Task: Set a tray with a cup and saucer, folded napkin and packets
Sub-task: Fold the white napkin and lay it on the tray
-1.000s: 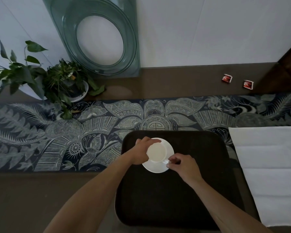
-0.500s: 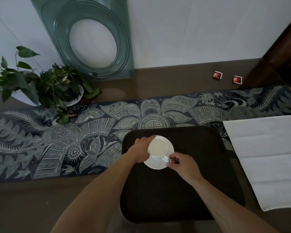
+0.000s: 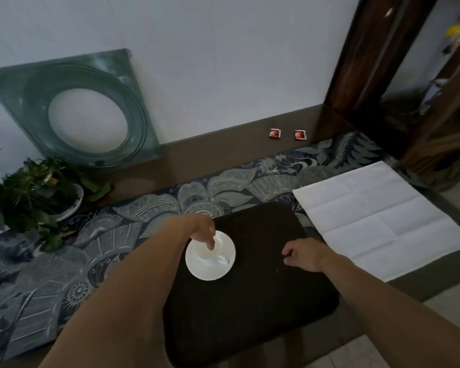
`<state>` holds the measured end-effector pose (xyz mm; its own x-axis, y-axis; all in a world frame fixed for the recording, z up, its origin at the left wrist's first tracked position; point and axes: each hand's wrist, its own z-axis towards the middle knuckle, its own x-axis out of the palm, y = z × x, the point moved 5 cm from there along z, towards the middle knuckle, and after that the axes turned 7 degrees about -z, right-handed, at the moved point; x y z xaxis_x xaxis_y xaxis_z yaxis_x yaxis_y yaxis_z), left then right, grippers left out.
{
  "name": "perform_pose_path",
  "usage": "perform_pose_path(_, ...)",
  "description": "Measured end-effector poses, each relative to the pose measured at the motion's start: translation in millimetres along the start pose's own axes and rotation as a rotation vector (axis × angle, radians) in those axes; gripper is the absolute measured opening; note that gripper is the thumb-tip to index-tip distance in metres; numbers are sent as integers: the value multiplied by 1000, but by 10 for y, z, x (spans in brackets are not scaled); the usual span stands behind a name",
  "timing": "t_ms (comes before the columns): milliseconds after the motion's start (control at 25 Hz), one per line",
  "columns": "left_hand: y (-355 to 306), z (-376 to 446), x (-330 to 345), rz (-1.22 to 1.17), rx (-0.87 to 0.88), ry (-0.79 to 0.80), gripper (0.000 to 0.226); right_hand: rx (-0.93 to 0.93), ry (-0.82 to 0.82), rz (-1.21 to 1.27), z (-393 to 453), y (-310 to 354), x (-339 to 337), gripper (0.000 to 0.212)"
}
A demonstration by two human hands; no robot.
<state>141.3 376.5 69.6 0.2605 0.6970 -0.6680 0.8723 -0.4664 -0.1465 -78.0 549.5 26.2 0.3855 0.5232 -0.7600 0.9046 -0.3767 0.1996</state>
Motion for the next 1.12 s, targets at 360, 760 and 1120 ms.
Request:
perform_pose_path(360,-2363,-65,708,60,358,-8,56,181,-157,134,-1230,-1773,209,32)
perform_pose_path(760,-4096,-51,1876,85,441,26,59,311,-203,-160,-2199,-3296,602,31)
perform_pose_path(1120,-4530,371,1946,123,373,-114,41,222,-212,-203,-1768,-3745,703,35)
